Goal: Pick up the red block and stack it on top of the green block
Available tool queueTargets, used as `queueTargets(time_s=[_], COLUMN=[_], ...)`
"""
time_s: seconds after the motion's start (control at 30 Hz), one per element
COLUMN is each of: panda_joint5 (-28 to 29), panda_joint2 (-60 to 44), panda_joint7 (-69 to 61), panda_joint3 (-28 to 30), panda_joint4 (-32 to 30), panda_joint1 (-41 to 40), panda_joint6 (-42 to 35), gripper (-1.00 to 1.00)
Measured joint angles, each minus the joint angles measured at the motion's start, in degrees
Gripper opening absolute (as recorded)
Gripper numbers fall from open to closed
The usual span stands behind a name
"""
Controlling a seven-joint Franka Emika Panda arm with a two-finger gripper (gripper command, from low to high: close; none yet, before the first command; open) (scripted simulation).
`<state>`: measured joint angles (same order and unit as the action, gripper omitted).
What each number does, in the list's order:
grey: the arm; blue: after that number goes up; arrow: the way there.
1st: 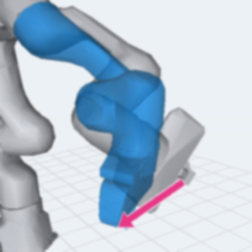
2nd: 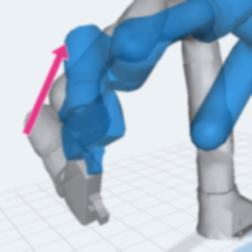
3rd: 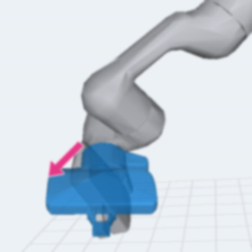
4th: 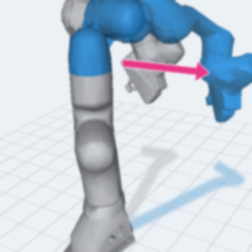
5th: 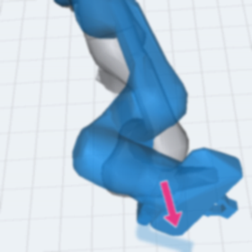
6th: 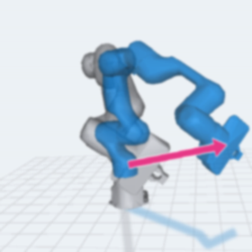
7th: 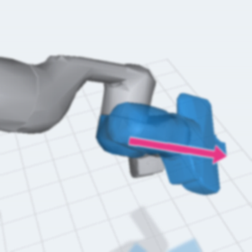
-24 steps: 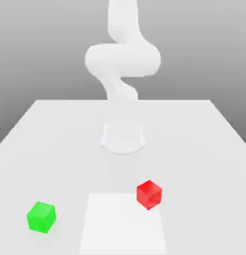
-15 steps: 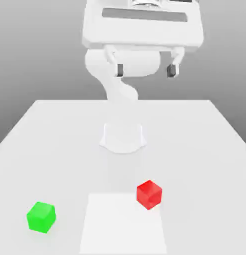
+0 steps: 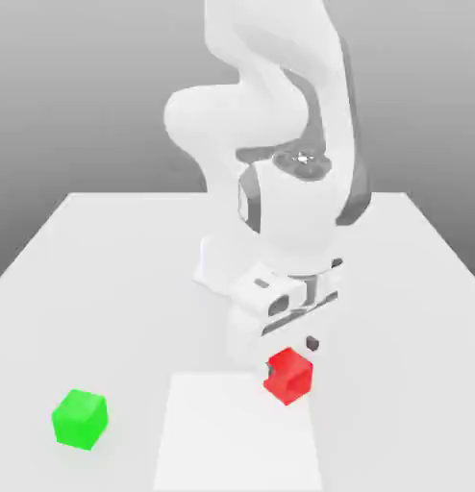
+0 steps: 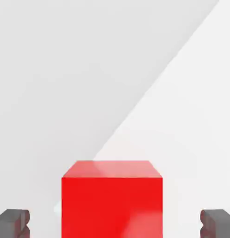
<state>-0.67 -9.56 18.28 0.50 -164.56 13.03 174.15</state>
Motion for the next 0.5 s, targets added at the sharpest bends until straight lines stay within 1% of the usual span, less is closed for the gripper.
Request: queueTargets(time_s=[0.03,0.27,0.5], panda_joint5=[-0.1,0.1,0.8], panda_joint2=[-1.2,-1.1,12.0], panda_joint7=[-0.1,0.1,0.6], panda_joint3=[-0.1,-0.2,0.1], panda_joint4=[0.2,0.1,-1.7], panda_joint1=[-0.1,-0.2,-0.1], panda_joint6=[1.1,0.9,-10.4], gripper=[-1.00,-1.00,-1.00])
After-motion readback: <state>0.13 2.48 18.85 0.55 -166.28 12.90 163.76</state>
